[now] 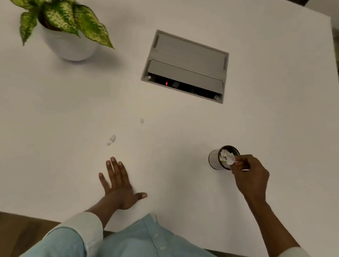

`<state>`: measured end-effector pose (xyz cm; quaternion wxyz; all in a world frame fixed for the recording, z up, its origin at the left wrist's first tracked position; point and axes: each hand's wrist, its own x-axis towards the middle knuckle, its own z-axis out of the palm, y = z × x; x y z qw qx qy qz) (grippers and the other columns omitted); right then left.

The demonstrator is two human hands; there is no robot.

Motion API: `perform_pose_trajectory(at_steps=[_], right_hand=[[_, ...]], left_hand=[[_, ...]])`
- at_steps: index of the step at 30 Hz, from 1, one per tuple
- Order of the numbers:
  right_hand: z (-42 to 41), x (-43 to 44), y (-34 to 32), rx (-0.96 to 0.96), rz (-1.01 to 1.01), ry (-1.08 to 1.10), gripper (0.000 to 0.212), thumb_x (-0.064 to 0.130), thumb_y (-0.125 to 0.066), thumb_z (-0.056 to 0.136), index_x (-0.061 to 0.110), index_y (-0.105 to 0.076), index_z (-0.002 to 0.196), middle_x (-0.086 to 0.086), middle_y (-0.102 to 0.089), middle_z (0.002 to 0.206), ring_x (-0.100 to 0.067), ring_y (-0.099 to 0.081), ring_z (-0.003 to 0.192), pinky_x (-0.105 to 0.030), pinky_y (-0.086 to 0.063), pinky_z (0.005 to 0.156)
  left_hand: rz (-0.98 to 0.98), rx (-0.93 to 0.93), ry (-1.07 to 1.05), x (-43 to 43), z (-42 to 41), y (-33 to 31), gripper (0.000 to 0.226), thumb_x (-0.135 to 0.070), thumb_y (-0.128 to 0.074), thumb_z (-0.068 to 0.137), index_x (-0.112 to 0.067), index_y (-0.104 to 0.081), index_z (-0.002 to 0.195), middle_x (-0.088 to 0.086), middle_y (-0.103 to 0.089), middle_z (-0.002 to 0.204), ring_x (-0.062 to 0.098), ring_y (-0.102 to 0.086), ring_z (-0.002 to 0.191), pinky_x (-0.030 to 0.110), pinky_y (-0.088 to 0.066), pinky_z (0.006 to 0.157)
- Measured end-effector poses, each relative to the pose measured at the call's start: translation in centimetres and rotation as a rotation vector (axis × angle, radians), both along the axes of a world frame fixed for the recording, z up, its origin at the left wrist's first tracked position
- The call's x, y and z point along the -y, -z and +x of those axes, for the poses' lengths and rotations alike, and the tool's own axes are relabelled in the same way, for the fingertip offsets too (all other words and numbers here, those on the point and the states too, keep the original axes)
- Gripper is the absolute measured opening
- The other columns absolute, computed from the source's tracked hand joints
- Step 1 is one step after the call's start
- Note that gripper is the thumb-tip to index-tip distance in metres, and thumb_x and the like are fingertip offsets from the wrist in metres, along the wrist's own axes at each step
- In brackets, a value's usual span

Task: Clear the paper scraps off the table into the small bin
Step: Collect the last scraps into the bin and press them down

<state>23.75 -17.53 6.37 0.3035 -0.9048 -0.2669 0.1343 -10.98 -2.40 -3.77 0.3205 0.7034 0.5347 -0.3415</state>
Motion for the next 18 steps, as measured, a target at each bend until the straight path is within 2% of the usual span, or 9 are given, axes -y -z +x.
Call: perform_pose_trajectory(at_steps=[4, 8, 13, 16, 18], right_hand=[[1.3, 0.2, 1.3, 0.089, -0.054, -0.013, 0.017, 0.016, -0.079, 0.081, 0.025, -0.068, 0.09, 0.005, -0.066, 0.082, -0.016, -0.065, 0.075, -0.033, -0.051, 0.072], [1.4, -0.1, 2.5, 0.084, -0.114, -0.034, 0.021, 0.014, -0.074, 0.083, 0.022, -0.069, 0.102, 0.0, -0.065, 0.092, -0.02, -0.065, 0.081, -0.03, -0.046, 0.076], [0.4, 0.3, 2.5, 0.117, -0.098, -0.062, 0.017, 0.016, -0.068, 0.091, 0.018, -0.068, 0.108, -0.003, -0.062, 0.103, -0.02, -0.067, 0.083, -0.037, -0.053, 0.078], [-0.7, 0.6, 2.4, 0.193, -0.078, -0.143, 0.017, 0.011, -0.061, 0.094, 0.018, -0.065, 0.109, -0.001, -0.062, 0.104, -0.02, -0.062, 0.088, -0.036, -0.051, 0.075], [-1.2, 1.0, 2.9, 0.26, -0.128, -0.235, 0.015, 0.011, -0.059, 0.095, 0.02, -0.062, 0.107, 0.002, -0.064, 0.102, -0.023, -0.061, 0.093, -0.037, -0.047, 0.081]], left_hand=[[-0.003, -0.019, 0.002, 0.1, 0.2, -0.2, 0.151, -0.099, -0.041, 0.071, 0.002, 0.051, 0.135, 0.025, 0.067, 0.133, 0.042, 0.063, 0.125, 0.074, 0.018, 0.115], [0.004, -0.016, 0.009, 0.1, 0.3, -0.1, 0.151, -0.099, -0.041, 0.07, 0.002, 0.051, 0.134, 0.025, 0.067, 0.133, 0.042, 0.063, 0.125, 0.074, 0.018, 0.115], [0.017, -0.01, 0.004, 0.2, 0.2, 0.1, 0.152, -0.099, -0.043, 0.07, 0.002, 0.05, 0.136, 0.025, 0.066, 0.135, 0.042, 0.062, 0.127, 0.073, 0.017, 0.116], [0.021, -0.006, 0.0, 0.3, 0.2, 0.2, 0.152, -0.099, -0.043, 0.07, 0.002, 0.05, 0.136, 0.025, 0.066, 0.135, 0.043, 0.062, 0.128, 0.074, 0.017, 0.116], [0.025, 0.004, 0.001, 0.4, 0.2, 0.3, 0.152, -0.099, -0.042, 0.07, 0.002, 0.049, 0.136, 0.025, 0.066, 0.135, 0.043, 0.061, 0.128, 0.074, 0.016, 0.115]])
